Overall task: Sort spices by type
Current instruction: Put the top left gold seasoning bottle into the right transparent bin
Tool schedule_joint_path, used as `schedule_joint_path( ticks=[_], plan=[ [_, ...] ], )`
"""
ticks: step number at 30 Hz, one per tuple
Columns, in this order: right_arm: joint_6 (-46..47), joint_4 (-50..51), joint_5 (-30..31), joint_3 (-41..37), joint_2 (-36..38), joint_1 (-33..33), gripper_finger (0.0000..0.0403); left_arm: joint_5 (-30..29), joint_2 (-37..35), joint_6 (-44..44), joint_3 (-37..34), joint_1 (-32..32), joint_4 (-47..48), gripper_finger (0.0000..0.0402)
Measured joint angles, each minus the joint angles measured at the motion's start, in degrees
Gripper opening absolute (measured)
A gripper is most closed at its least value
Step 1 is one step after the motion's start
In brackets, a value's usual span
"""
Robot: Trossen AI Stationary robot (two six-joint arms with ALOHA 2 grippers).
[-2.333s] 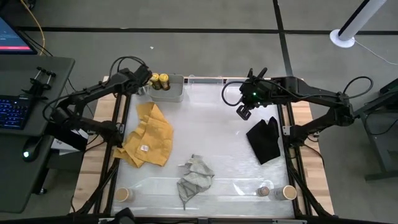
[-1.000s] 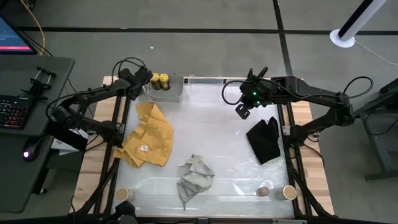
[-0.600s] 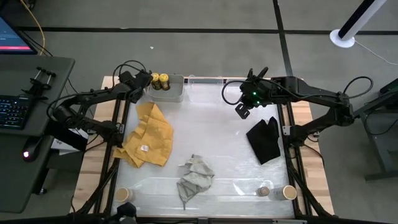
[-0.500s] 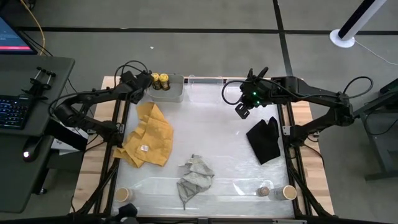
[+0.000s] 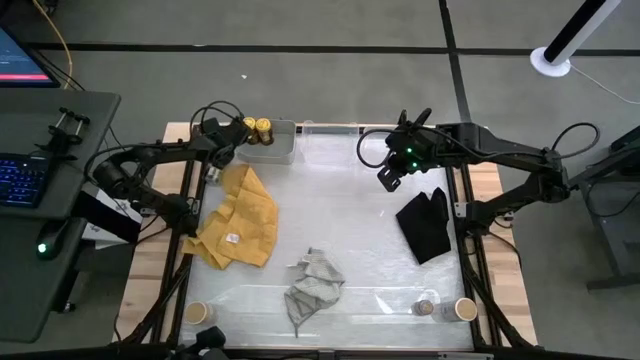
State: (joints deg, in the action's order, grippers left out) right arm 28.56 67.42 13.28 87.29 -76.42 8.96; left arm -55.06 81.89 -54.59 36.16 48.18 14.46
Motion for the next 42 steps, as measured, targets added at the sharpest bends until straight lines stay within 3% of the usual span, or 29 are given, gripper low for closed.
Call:
schedule_joint_path(
  ticks=[5,9,13,17,23,30,36,42],
  plan=[
    [1.0,-0.2,0.0,0.0,0.0,0.0,0.0,1.2,-0.2,1.1,0.1,-0.3,1.5,0.03],
    [1.1,-0.8,0.0,0.0,0.0,0.0,0.0,6.2,-2.9,3.6,0.3,-0.3,4.3,0.03],
    [1.1,-1.7,0.2,0.0,0.0,0.0,0.0,15.2,-7.7,8.0,2.2,-0.3,12.3,0.03],
    [1.1,-2.2,0.2,0.0,0.0,0.0,0.0,25.6,-11.7,15.4,5.9,-0.4,26.1,0.03],
    [1.1,-2.2,0.2,0.0,0.0,0.0,0.0,26.4,-17.5,18.1,10.6,-1.5,43.2,0.03],
    [1.2,-2.5,0.2,0.0,0.0,0.0,0.0,36.9,-15.9,23.3,9.0,0.1,45.2,0.03],
    [1.2,-4.3,0.2,0.0,0.0,0.0,0.0,33.2,-9.9,21.0,6.4,0.7,43.3,0.03],
    [1.4,-5.3,0.2,0.0,0.0,0.0,0.0,36.6,-4.7,21.3,5.6,0.7,36.4,0.03]
  ],
)
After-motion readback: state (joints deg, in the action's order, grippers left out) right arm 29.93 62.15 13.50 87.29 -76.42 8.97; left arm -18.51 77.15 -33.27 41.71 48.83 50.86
